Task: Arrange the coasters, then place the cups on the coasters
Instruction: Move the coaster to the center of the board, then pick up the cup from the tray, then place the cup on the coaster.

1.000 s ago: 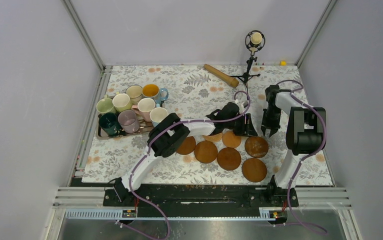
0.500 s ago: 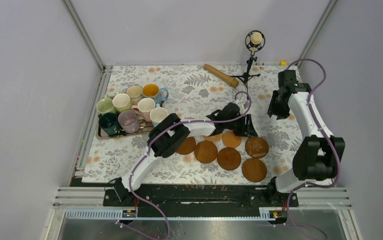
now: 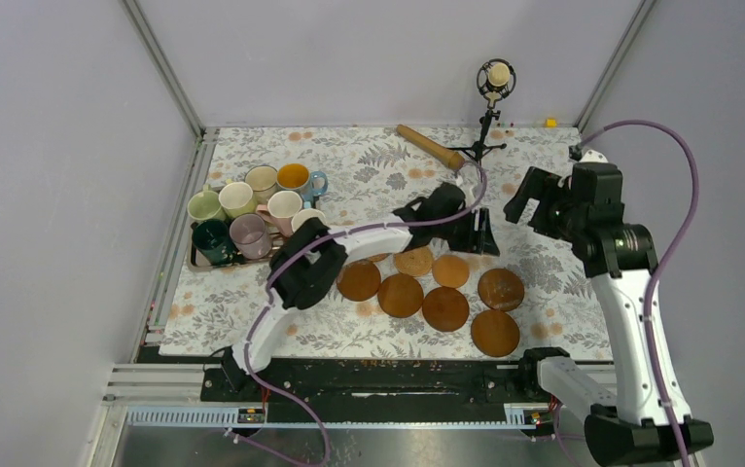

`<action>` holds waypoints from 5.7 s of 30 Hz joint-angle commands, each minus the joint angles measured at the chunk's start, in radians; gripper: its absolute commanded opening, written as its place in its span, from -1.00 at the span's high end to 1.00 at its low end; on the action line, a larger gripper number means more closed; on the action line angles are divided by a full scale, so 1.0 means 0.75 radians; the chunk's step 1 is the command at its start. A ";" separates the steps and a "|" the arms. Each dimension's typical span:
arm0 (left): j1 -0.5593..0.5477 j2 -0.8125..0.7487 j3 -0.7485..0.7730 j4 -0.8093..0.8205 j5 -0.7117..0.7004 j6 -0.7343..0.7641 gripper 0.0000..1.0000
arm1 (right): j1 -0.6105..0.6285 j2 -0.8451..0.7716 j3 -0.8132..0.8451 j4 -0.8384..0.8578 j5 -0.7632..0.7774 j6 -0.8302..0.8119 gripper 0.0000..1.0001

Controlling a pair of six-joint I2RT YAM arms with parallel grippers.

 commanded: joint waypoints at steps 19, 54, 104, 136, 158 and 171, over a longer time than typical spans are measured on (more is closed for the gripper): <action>0.485 -1.202 -0.405 -0.879 -0.893 0.176 -0.97 | 0.056 -0.578 -0.615 0.403 -0.569 0.479 -0.81; 0.736 -1.235 -0.830 -0.959 -1.046 0.119 0.12 | 0.056 -0.659 -0.691 0.310 -0.526 0.395 -0.66; 0.559 -1.131 -0.412 -0.913 -0.300 0.868 1.00 | 0.057 -0.750 -0.725 0.272 -0.492 0.390 -0.99; 0.480 -0.816 -0.365 -0.725 -0.526 0.870 1.00 | 0.057 -0.709 -0.692 0.230 -0.403 0.289 -0.99; 0.481 -0.807 -0.442 -0.664 -0.606 0.794 0.99 | 0.057 -0.718 -0.691 0.220 -0.403 0.284 -0.99; 0.481 -0.796 -0.435 -0.677 -0.584 0.794 0.61 | 0.057 -0.719 -0.686 0.213 -0.397 0.273 -0.99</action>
